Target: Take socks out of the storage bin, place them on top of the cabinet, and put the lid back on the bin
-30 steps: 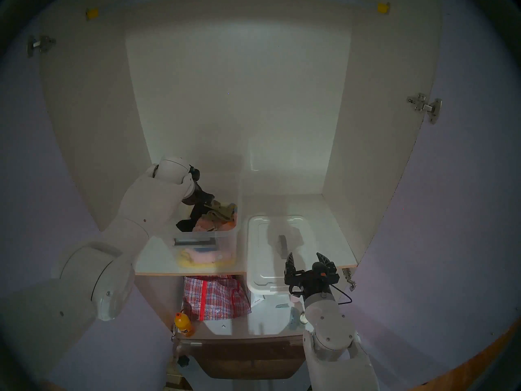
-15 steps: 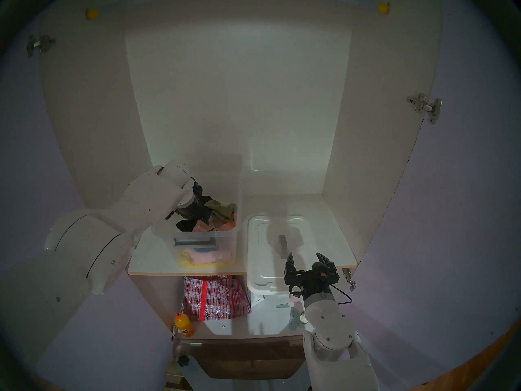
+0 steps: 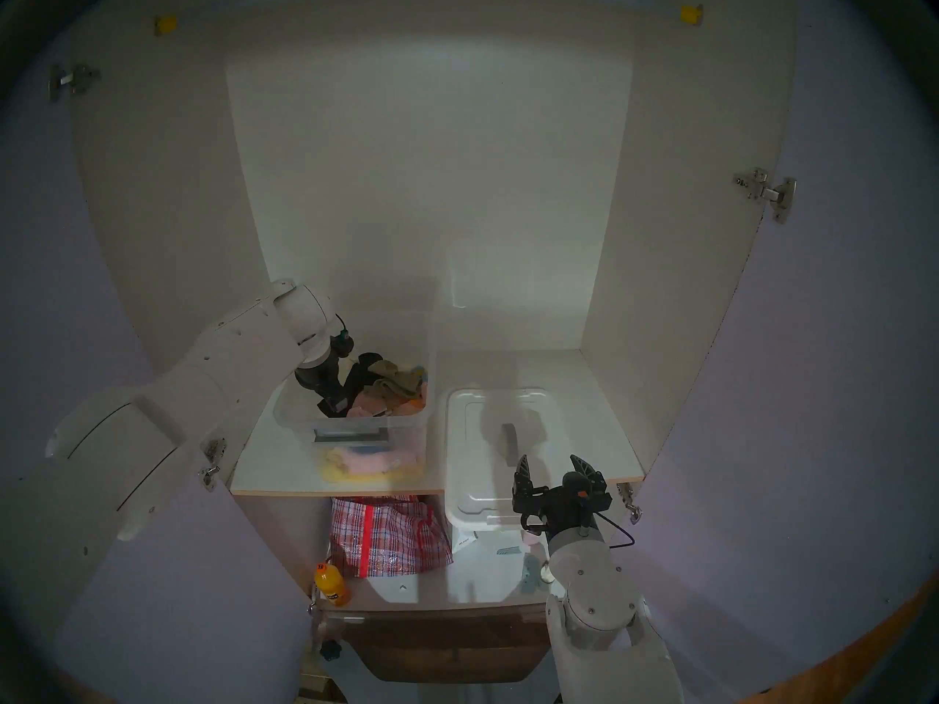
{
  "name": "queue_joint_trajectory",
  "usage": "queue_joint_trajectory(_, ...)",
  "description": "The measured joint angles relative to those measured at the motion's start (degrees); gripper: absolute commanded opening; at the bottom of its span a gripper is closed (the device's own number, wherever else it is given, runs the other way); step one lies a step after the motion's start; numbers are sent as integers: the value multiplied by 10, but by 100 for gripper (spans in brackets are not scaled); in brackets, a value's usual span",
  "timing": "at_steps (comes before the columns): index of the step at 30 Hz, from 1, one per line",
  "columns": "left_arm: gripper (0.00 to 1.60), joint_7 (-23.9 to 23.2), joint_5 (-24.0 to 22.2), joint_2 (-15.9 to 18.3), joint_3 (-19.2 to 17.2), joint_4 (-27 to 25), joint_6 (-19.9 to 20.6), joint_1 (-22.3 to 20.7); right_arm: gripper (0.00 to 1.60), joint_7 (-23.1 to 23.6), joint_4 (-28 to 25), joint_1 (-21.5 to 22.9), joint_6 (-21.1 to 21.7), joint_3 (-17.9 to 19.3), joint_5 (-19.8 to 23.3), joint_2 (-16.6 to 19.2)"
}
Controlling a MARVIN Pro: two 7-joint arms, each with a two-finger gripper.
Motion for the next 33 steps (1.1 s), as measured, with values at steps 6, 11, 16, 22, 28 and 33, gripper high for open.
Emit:
queue_joint_trajectory(6,160,-31,-30,46,46,-88,-30,7,160,0,0,0,0,0,0,0)
queue_joint_trajectory(11,160,-33,-56,27,54,-66,-31,-1,160,0,0,0,0,0,0,0)
queue_joint_trajectory(16,160,-43,-86,9,94,-45,-42,-37,160,0,0,0,0,0,0,0)
queue_joint_trajectory(22,160,-111,-88,-6,159,17,-120,-93,160,0,0,0,0,0,0,1)
queue_joint_trajectory(28,160,-171,-70,-41,206,111,-198,-108,160,0,-1,0,0,0,0,1)
queue_joint_trajectory(33,160,-126,-70,-105,194,221,-206,-101,160,0,-1,0,0,-1,0,1)
